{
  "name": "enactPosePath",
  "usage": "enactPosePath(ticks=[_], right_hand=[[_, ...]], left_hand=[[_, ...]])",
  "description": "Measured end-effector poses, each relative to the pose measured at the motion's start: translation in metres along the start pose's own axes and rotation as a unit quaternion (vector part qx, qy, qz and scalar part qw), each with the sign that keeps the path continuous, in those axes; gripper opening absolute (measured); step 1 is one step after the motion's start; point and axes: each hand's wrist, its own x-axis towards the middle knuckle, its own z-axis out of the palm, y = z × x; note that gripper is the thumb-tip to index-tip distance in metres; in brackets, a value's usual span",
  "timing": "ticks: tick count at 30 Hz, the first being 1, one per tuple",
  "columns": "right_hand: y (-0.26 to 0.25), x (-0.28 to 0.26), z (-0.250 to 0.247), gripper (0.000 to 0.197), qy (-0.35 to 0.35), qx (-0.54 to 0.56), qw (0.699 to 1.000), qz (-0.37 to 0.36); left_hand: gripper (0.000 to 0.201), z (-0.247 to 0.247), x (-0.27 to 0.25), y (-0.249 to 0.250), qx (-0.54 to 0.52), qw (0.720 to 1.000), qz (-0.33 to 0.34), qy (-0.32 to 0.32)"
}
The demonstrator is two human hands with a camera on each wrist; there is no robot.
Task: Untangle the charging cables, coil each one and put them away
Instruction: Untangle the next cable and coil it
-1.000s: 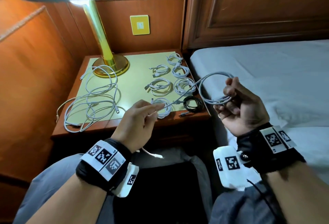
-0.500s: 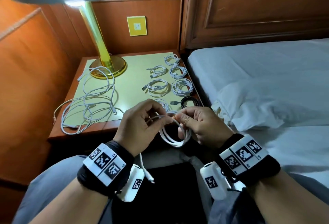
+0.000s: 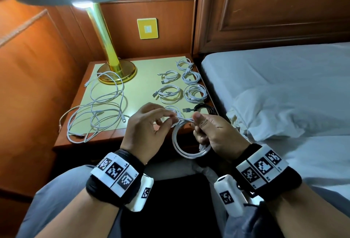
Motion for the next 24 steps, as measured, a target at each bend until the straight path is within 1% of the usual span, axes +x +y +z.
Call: enactPosePath(ticks=[2,4,5,7,8,10,11,12,13,14,16,18,20,22,23,24], right_hand=[[0.000,0.000,0.002,0.042,0.010,0.032,0.999,0.004],[0.000,0.000,0.005,0.044,0.030,0.063,0.998,0.006],[-0.001,-0.001,0.007,0.047,0.045,0.080,0.996,0.006],[-0.001,-0.001,0.008,0.051,0.076,0.101,0.992,-0.003],[-0.001,0.000,0.008,0.048,0.083,0.099,0.992,-0.012],[0.001,0.002,0.008,0.038,0.083,0.094,0.992,-0.027],[0.003,0.004,0.008,0.035,0.086,0.096,0.991,-0.031],[0.003,0.004,0.007,0.034,0.090,0.086,0.992,-0.038],[0.005,0.004,0.007,0.034,0.094,0.053,0.993,-0.048],[0.006,0.004,0.006,0.035,0.097,-0.004,0.993,-0.061],[0.008,0.003,0.004,0.039,0.099,-0.131,0.982,-0.091],[0.009,0.002,0.003,0.038,0.104,-0.218,0.964,-0.110],[0.007,0.002,0.005,0.036,0.111,-0.279,0.946,-0.120],[0.006,0.001,0.007,0.031,0.116,-0.335,0.927,-0.123],[0.006,0.001,0.007,0.030,0.118,-0.360,0.917,-0.123],[0.006,0.001,0.006,0.030,0.124,-0.380,0.908,-0.126]], left_hand=[[0.009,0.002,-0.001,-0.001,-0.006,1.000,-0.012,0.008],[0.009,0.004,-0.002,0.000,-0.022,0.999,-0.033,-0.002],[0.008,0.005,-0.003,0.002,-0.035,0.998,-0.053,-0.012],[0.009,0.008,-0.005,0.007,-0.080,0.988,-0.123,-0.040],[0.012,0.009,-0.005,0.008,-0.119,0.978,-0.162,-0.052],[0.027,0.008,-0.007,0.012,-0.223,0.949,-0.216,-0.062],[0.034,0.008,-0.008,0.014,-0.274,0.932,-0.232,-0.061],[0.035,0.008,-0.009,0.016,-0.306,0.920,-0.237,-0.063],[0.036,0.008,-0.009,0.020,-0.318,0.915,-0.238,-0.070],[0.036,0.009,-0.010,0.023,-0.322,0.912,-0.241,-0.079],[0.034,0.012,-0.011,0.026,-0.350,0.897,-0.258,-0.081],[0.035,0.013,-0.011,0.025,-0.411,0.863,-0.287,-0.067],[0.041,0.010,-0.010,0.024,-0.477,0.819,-0.314,-0.060],[0.045,0.007,-0.008,0.025,-0.534,0.772,-0.334,-0.082],[0.046,0.006,-0.007,0.026,-0.553,0.754,-0.340,-0.095],[0.048,0.005,-0.005,0.027,-0.565,0.742,-0.345,-0.106]])
